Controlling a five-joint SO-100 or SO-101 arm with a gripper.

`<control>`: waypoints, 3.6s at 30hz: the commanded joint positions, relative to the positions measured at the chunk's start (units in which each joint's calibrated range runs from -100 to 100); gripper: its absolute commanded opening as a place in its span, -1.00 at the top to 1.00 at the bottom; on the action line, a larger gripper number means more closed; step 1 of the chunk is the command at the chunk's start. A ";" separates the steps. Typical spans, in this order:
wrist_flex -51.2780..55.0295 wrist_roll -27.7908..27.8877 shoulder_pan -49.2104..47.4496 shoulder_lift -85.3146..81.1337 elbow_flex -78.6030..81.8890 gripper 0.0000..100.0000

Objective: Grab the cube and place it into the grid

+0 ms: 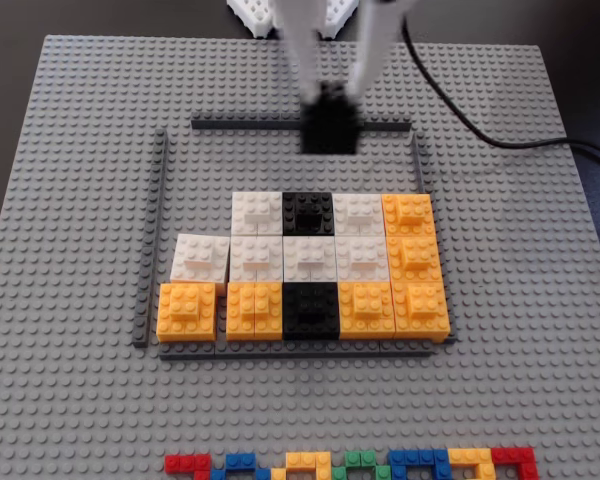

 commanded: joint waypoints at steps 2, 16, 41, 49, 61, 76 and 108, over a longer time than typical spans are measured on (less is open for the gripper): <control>-3.15 3.42 7.16 -4.98 3.90 0.92; -8.96 8.55 17.03 3.19 9.24 0.92; -11.75 7.42 14.82 11.19 13.86 0.92; -12.14 7.03 13.86 12.65 13.59 0.92; -12.43 6.84 12.91 14.11 11.24 0.92; -13.17 6.79 12.17 16.35 7.88 0.92; -13.95 6.84 12.69 16.43 9.51 0.74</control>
